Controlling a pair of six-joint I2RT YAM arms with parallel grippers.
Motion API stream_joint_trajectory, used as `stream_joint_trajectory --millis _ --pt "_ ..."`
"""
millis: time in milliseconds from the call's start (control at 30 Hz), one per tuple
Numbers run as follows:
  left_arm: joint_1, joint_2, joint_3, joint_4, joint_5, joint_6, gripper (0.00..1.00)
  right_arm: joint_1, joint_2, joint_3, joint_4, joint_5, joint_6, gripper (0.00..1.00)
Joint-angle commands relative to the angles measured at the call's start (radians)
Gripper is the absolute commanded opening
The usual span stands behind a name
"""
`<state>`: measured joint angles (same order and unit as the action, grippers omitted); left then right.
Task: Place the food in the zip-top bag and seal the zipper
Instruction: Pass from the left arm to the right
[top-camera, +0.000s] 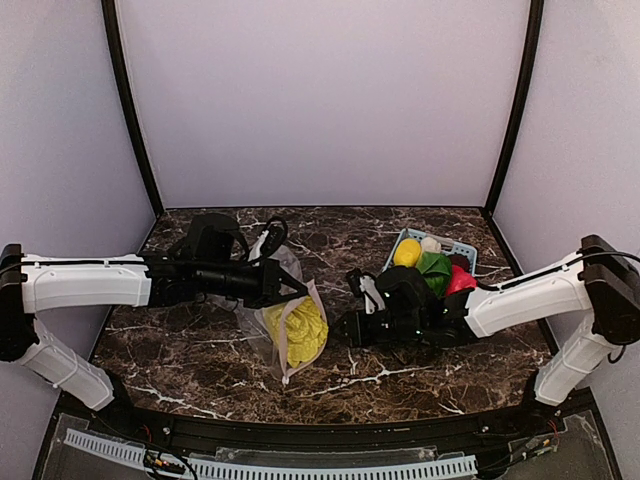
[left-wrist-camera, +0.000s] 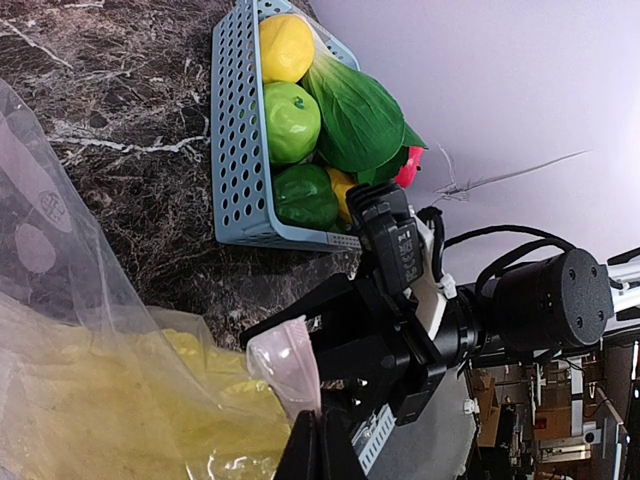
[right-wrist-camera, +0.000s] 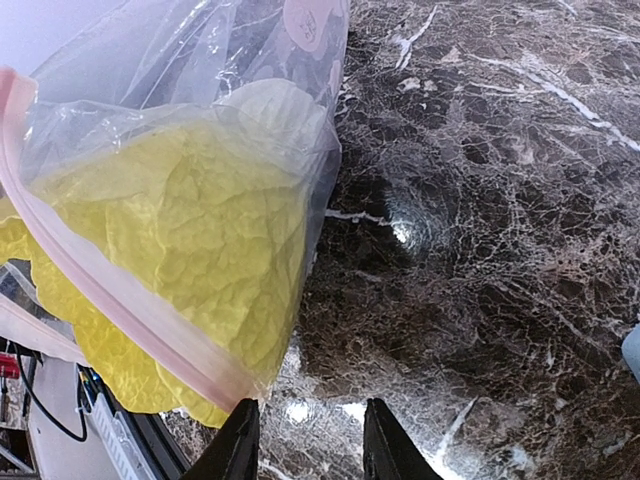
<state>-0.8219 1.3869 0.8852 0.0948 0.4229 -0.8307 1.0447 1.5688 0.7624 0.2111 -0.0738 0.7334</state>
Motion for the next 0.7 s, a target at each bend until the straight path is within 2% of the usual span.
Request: stream_joint_trajectory --millis 0,267,667 --pt "0.006 -0.035 0.015 -0.018 0.007 0.014 0.01 -0.006 -0.039 0.005 0.028 -0.002 -0.016 0.35" --pt "0.006 -0.032 0.019 -0.014 0.009 0.016 0.01 0.006 -0.066 0.007 0.001 0.009 -0.030 0.36" --pt "0.006 -0.037 0.019 -0.019 0.014 0.018 0.01 0.018 0.002 0.068 -0.023 0.042 -0.047 0.35"
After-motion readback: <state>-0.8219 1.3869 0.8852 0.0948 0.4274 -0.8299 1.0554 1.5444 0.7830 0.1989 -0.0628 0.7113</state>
